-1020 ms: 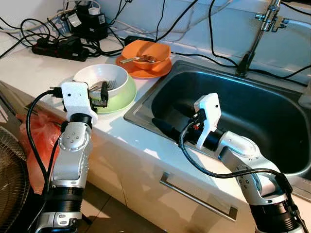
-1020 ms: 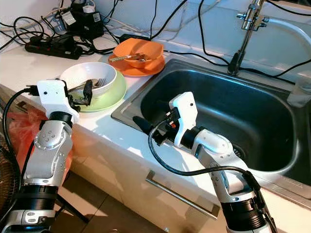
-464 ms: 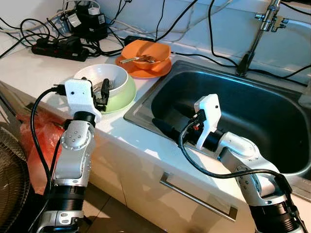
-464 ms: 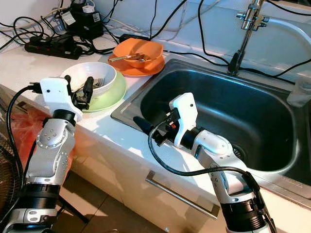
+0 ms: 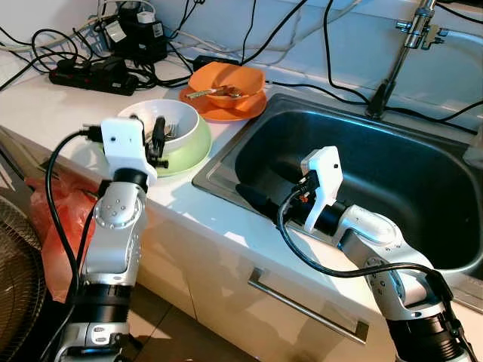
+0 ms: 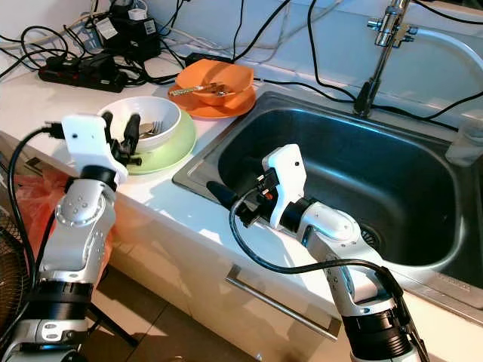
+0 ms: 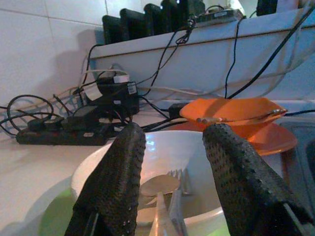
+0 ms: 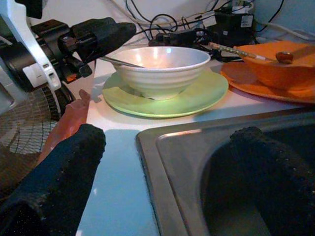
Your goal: Kitchen organization
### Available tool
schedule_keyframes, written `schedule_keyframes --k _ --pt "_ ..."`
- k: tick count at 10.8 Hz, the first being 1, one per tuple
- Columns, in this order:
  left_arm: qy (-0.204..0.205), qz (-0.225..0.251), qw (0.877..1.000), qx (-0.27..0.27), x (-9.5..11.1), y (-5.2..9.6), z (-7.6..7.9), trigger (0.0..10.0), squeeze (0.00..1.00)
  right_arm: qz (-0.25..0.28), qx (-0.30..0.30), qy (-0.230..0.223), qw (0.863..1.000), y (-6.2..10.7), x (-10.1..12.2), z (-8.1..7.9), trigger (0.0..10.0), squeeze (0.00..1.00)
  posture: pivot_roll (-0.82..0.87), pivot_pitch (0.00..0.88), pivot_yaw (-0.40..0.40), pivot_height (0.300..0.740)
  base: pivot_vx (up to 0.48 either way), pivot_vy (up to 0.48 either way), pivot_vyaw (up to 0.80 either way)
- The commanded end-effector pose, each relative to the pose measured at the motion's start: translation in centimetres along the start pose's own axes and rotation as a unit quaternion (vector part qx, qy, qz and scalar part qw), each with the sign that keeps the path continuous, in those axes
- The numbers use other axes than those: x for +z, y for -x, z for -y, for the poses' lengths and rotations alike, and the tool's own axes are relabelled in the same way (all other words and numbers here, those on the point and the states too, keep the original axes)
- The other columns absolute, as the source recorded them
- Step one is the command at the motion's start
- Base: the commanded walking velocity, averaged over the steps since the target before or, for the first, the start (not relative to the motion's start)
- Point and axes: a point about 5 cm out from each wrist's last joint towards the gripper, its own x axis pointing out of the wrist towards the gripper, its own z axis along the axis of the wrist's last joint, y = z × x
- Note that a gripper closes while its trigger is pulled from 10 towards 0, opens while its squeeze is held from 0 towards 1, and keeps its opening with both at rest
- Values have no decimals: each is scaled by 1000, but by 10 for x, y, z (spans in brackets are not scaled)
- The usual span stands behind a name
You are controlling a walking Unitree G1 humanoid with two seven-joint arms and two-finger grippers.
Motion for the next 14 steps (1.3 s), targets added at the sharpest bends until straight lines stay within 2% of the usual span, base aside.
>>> schedule_keyframes --k 1,3,4,5,14 --pt "-6 19 1000 -7 10 -3 4 10000 0 -1 0 4 1000 0 0 -2 10000 1000 9 0 7 740 0 0 0" --pt "1 23 1000 -20 13 -4 11 10000 0 -1 0 4 1000 0 0 -2 10000 1000 9 0 6 740 0 0 0" --pt "10 15 999 -29 10 -3 13 4549 0 0 0 5 1000 0 0 -1 10000 1000 8 0 7 740 0 0 0" --pt "19 7 999 -35 6 -1 15 0 0 0 -1 5 1000 0 1 -1 10000 1000 7 0 7 740 0 0 0" --pt "35 -5 999 -18 3 -2 9 0 0 0 -7 6 1000 0 1 1 10000 1000 4 0 5 740 0 0 0"
